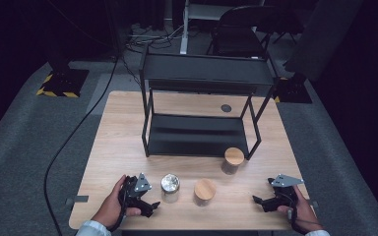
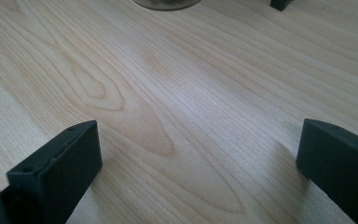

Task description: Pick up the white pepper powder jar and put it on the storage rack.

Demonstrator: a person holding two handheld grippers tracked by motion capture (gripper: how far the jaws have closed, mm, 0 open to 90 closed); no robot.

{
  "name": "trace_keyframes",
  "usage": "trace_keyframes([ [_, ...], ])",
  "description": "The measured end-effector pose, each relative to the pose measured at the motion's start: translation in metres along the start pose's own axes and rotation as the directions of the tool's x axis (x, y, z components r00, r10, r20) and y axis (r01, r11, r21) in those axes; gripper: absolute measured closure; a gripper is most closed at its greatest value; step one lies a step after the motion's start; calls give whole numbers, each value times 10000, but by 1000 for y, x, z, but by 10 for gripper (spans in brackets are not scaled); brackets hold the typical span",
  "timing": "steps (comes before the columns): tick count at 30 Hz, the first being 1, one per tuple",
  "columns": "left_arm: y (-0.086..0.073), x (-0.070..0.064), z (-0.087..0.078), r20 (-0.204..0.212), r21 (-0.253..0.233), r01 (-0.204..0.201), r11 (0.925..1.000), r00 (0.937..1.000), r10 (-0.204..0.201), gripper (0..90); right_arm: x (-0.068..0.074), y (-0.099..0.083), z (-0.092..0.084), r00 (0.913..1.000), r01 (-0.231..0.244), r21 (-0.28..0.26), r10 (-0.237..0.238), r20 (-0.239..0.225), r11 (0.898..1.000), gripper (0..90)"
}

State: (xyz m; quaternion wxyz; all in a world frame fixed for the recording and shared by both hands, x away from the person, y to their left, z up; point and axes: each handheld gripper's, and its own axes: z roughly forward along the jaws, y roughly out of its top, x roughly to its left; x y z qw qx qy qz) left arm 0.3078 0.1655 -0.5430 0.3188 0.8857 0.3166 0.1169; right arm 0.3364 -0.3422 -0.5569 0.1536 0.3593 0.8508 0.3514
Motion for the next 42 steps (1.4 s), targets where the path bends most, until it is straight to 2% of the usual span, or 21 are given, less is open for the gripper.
trace_keyframes([
  [16, 10, -11, -12, 402, -749, 38, 9972, 9992, -8, 24, 0, 0, 0, 10000, -3, 2, 3, 3, 10000, 0],
  [28, 14, -16, -17, 331, -851, 19, 9964, 9995, 10, 24, 0, 0, 0, 10000, -11, 4, 11, 8, 10000, 0],
  [42, 24, -20, -11, 369, -845, 28, 9964, 9993, 3, 23, 0, 0, 0, 10000, -8, 3, 8, 9, 10000, 0],
])
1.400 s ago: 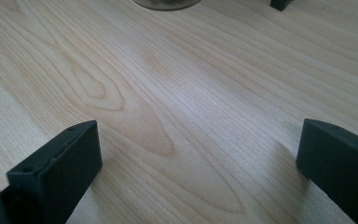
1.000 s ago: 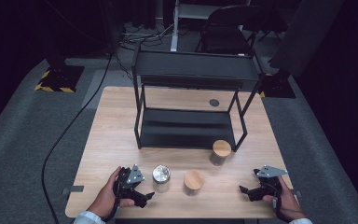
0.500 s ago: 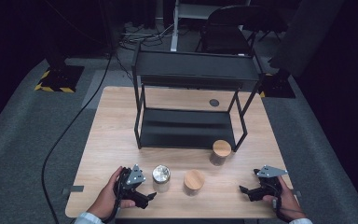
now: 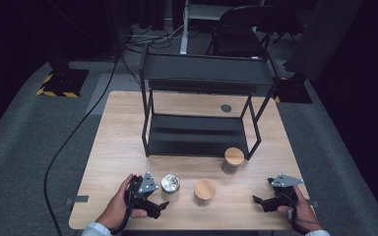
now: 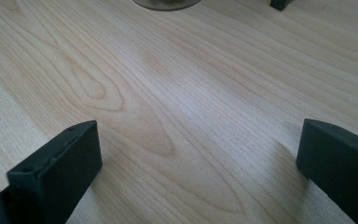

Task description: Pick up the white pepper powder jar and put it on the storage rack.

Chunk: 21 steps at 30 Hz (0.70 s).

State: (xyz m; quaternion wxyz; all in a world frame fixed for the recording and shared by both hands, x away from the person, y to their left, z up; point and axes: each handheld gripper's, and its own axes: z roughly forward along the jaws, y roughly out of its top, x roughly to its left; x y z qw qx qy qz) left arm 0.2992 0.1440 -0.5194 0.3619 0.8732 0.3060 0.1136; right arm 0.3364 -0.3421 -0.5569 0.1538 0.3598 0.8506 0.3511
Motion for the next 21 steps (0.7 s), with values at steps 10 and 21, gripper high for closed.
trace_keyframes([
  [10, 12, -5, 8, 144, -62, -147, 9999, 9998, 148, 25, 0, 0, 0, 10000, -2, -1, 2, -1, 10000, 0],
  [21, 15, -5, 19, 383, 55, -1, 10000, 9993, -2, 30, 0, 0, 0, 10000, -4, 3, 4, 0, 10000, 0],
])
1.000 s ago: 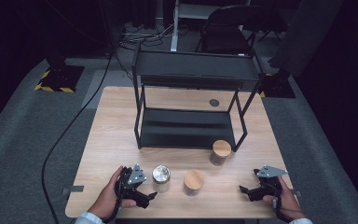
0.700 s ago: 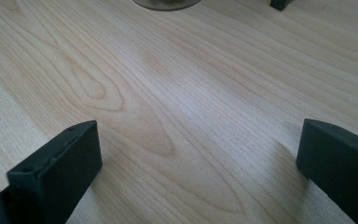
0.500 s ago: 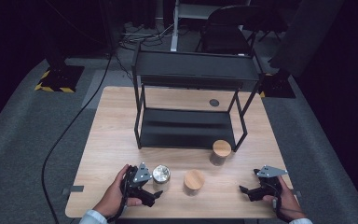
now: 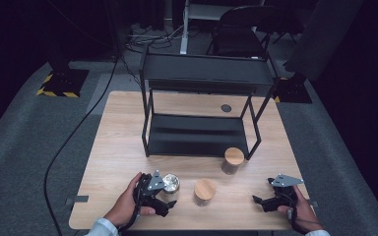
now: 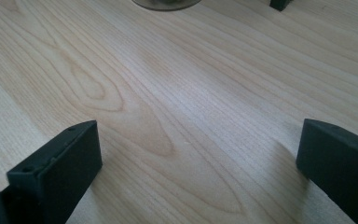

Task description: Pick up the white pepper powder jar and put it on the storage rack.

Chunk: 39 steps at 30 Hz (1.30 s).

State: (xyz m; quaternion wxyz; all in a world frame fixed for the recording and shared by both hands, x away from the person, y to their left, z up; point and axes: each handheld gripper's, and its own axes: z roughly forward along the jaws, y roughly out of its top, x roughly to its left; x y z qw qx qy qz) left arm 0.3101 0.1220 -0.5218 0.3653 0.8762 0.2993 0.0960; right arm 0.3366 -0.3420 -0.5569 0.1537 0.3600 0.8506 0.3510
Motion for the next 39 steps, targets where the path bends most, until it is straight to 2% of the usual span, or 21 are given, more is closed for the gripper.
trace_keyframes([
  [8, 3, 3, 8, -20, -123, 415, 9991, 9991, -416, 76, 0, 0, 0, 10000, 1, -2, -1, 0, 10000, 0],
  [17, 8, 0, 17, -151, 36, 459, 9989, 9988, -458, 153, 0, 0, 0, 10000, 2, 0, -2, 0, 10000, 0],
  [19, 9, 0, 19, -151, 141, 354, 9993, 9993, -352, 201, 0, 0, 0, 10000, 2, 0, -2, -1, 10000, 0],
  [25, 9, -2, 21, -108, 198, 353, 9992, 9993, -351, 269, 0, 0, 0, 10000, 4, -2, -4, 2, 10000, 0],
  [26, 10, -3, 21, -143, 216, 212, 9995, 9997, -209, 285, 0, 0, 0, 10000, 2, -1, -2, 1, 10000, 0],
  [32, 11, -4, 20, -312, 207, 182, 9996, 9994, -176, 300, 0, 0, 0, 10000, 2, -1, -2, 0, 10000, 0],
  [39, 13, -6, 20, -515, 368, -26, 9993, 9987, 45, 301, 0, 0, 0, 10000, 3, -1, -3, 1, 10000, 0],
])
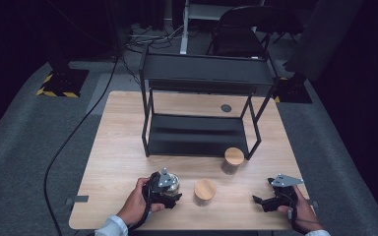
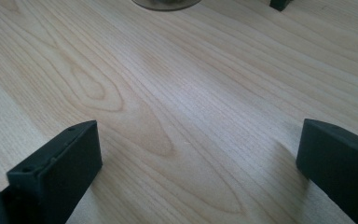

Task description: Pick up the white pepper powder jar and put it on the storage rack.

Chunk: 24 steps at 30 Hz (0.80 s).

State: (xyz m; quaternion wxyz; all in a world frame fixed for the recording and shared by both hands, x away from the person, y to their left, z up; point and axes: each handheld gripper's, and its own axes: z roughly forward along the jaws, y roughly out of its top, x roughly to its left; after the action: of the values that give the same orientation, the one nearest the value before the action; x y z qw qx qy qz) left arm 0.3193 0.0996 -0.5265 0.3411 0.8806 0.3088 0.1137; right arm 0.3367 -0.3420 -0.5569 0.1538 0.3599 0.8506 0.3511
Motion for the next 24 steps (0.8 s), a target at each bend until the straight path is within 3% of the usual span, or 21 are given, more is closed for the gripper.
trace_keyframes([
  [16, 10, 4, -5, -237, 63, 151, 9999, 9996, -150, 301, 0, 0, 0, 10000, 0, -2, 0, 0, 10000, 0],
  [24, 18, 8, -6, -679, -119, 568, 9983, 9960, -575, 301, 0, 0, 0, 10000, 0, 0, 0, -1, 10000, 0],
])
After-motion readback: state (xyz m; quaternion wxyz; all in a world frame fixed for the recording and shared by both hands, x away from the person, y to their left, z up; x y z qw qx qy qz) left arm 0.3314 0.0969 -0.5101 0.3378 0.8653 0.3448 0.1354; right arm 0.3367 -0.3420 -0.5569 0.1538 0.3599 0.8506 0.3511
